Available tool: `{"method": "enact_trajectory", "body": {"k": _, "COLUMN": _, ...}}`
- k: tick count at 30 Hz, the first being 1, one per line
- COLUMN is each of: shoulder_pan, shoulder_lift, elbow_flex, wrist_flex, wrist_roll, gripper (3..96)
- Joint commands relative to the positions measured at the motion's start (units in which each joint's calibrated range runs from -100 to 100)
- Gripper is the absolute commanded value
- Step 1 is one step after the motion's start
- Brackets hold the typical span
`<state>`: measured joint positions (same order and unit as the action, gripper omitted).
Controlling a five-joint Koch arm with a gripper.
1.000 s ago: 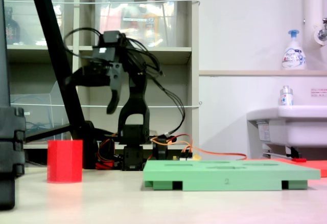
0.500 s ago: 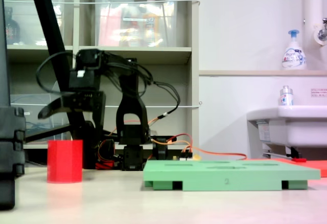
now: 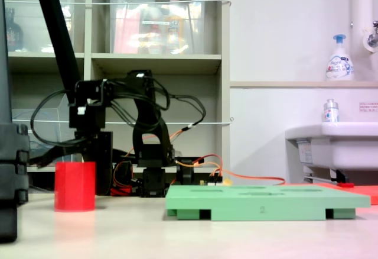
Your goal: Put the octagonal pillar block into the corresponding hole
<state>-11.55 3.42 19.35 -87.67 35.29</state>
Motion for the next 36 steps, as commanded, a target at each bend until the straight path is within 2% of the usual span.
{"method": "enact_trajectory", "body": {"k": 1, "shoulder_pan": -0.3, "shoulder_lift": 0.5, "elbow_flex": 3.5, "wrist_flex": -1.1, "wrist_roll": -0.5, "gripper": 69.3}}
{"method": "enact_trajectory", "body": {"k": 3, "shoulder_pan": -0.2, "shoulder_lift": 0.9, "elbow_flex": 3.5, "wrist_flex": -1.0, "wrist_roll": -0.5, "gripper": 57.5}}
{"method": "enact_trajectory", "body": {"k": 5, "shoulder_pan": -0.2, "shoulder_lift": 1.2, "elbow_flex": 3.5, "wrist_flex": -1.1, "wrist_roll": -0.5, "gripper": 50.1}}
{"method": "enact_trajectory", "body": {"k": 15, "shoulder_pan": -0.2, "shoulder_lift": -2.2, "elbow_flex": 3.2, "wrist_flex": -10.6, "wrist_roll": 0.7, "gripper": 33.9}}
{"method": "enact_trajectory", "body": {"k": 19, "shoulder_pan": -0.3, "shoulder_lift": -7.9, "elbow_flex": 3.4, "wrist_flex": -12.3, "wrist_roll": 1.9, "gripper": 33.1}}
{"method": "enact_trajectory", "body": {"k": 21, "shoulder_pan": -0.1, "shoulder_lift": -12.1, "elbow_flex": 3.6, "wrist_flex": -12.3, "wrist_roll": 2.3, "gripper": 27.9}}
{"method": "enact_trajectory", "body": {"k": 26, "shoulder_pan": 1.2, "shoulder_lift": -21.2, "elbow_flex": 8.5, "wrist_flex": -12.3, "wrist_roll": 3.8, "gripper": 27.4}}
{"method": "enact_trajectory", "body": {"k": 32, "shoulder_pan": 7.0, "shoulder_lift": -40.3, "elbow_flex": 7.2, "wrist_flex": -12.3, "wrist_roll": 11.3, "gripper": 27.4}}
{"method": "enact_trajectory", "body": {"k": 36, "shoulder_pan": 15.2, "shoulder_lift": -54.4, "elbow_flex": -2.7, "wrist_flex": -12.3, "wrist_roll": 23.6, "gripper": 27.4}}
